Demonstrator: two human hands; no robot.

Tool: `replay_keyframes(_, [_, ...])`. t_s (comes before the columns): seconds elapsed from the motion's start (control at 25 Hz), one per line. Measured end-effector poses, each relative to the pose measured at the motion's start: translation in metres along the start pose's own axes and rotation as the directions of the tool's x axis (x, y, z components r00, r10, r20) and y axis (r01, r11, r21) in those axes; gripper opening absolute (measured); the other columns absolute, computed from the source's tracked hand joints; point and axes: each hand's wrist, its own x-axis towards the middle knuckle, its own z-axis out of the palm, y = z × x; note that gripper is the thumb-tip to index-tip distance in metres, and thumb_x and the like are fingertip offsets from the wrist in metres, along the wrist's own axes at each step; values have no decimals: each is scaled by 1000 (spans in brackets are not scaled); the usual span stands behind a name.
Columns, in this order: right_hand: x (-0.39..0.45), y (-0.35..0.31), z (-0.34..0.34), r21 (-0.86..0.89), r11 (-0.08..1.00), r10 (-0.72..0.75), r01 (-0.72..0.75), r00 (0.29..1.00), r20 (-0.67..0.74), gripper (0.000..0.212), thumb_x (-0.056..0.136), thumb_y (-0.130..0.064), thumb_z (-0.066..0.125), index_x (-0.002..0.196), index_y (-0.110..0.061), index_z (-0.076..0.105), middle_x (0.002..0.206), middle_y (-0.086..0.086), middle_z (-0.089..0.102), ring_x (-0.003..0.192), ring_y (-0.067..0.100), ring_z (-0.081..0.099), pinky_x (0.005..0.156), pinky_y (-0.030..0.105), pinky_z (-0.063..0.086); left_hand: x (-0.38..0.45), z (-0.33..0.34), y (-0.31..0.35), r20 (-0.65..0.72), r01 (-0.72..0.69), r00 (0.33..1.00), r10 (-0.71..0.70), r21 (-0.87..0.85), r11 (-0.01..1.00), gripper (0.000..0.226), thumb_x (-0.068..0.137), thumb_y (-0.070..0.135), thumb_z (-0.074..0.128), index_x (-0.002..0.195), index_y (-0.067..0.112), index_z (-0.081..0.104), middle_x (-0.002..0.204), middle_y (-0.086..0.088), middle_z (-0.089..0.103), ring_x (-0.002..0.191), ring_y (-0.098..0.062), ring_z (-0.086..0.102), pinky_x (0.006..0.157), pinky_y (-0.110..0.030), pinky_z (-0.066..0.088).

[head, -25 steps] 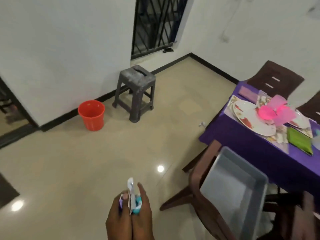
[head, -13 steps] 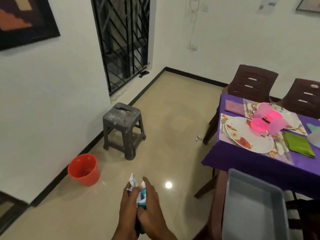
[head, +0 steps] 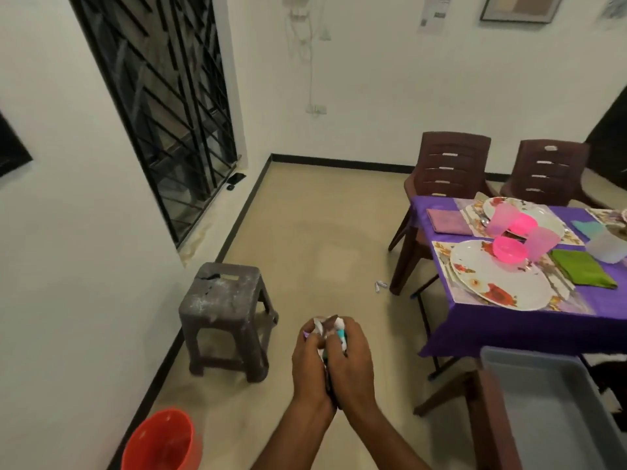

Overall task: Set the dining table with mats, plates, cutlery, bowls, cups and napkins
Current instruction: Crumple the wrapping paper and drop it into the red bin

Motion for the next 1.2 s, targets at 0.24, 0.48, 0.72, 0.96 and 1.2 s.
replay_keyframes(0.24, [86,-3,15,3,998,58,-58,974,-217,29,101,-55,40,125,-45,52,112,-18,67,104,7,66,87,37,58,69,38,38,117,89,989,-95,60,994,36,93,28,56,116,2,68,115,-28,68,104,-36,70,92,-45,56])
replay_keyframes(0.48, [218,14,45,-46,991,102,-125,933,-345,29,98,-57,48,93,-31,60,88,-12,65,84,9,63,67,31,52,192,85,64,93,173,978,-184,121,977,53,100,54,50,113,8,73,107,-17,74,100,-28,74,91,-39,56])
replay_keyframes(0.72, [379,38,39,-78,964,206,-255,899,-386,31,97,-48,52,77,-26,56,76,-10,63,77,10,61,63,33,49,338,164,70,-76,144,988,-131,188,972,48,99,48,58,107,4,74,101,-17,76,94,-31,75,87,-41,59])
replay_keyframes(0.96, [496,66,16,-88,923,289,-374,827,-481,38,99,-48,55,72,-20,57,68,-9,63,67,8,60,59,32,46,449,224,47,-151,241,966,-208,244,939,38,100,43,58,100,7,69,94,-13,76,86,-29,74,82,-41,59])
replay_keyframes(1.2, [632,137,8,-152,844,427,-515,815,-390,20,90,-33,54,107,-28,64,93,-12,69,85,8,63,74,31,52,593,276,19,-164,491,869,-467,164,856,23,95,26,63,103,9,76,96,-14,78,84,-28,77,83,-40,60])
